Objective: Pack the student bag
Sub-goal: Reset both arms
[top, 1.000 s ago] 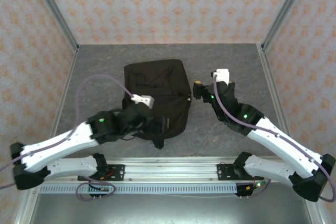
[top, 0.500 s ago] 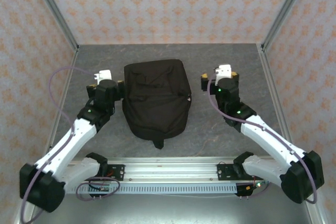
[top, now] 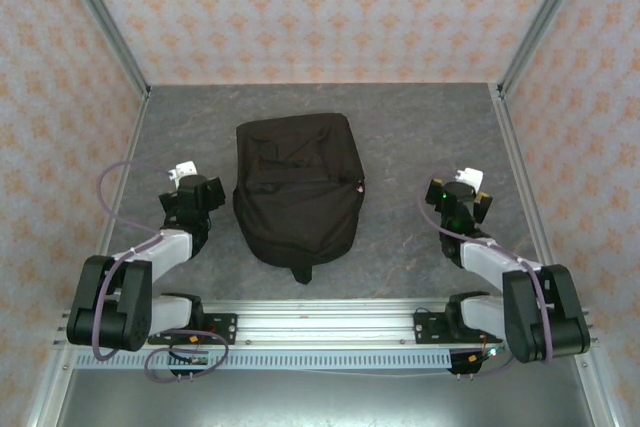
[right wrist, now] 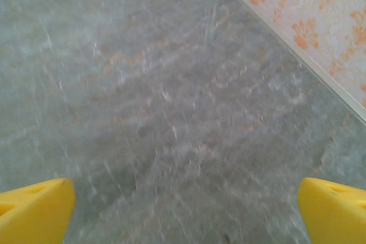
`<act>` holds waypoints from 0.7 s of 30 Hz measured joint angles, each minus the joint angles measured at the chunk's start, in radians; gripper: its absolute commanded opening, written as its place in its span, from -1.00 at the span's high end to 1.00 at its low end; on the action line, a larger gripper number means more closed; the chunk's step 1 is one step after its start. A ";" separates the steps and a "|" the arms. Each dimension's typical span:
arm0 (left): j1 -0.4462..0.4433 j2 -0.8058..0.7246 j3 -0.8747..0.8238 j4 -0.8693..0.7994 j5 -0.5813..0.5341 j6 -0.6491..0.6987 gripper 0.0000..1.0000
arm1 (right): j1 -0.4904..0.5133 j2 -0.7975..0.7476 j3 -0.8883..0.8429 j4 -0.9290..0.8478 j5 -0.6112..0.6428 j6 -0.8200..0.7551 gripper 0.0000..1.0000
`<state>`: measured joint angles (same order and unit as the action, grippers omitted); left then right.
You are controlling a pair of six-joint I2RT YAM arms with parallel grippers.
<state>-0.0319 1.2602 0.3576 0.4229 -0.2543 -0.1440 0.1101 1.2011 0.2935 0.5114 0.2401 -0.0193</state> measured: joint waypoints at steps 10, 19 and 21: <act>-0.002 0.247 0.028 0.285 0.118 0.096 -1.00 | -0.021 0.320 0.045 0.311 -0.137 -0.068 -0.99; -0.014 0.247 0.053 0.300 0.125 0.121 -1.00 | -0.100 0.328 0.111 0.282 -0.205 -0.034 -0.98; -0.014 0.247 0.053 0.300 0.124 0.123 -1.00 | -0.093 0.328 0.111 0.280 -0.206 -0.034 -0.98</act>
<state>-0.0460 1.5074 0.4110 0.7227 -0.1299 -0.0208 0.0170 1.5295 0.4049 0.7914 0.0341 -0.0528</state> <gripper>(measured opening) 0.999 0.993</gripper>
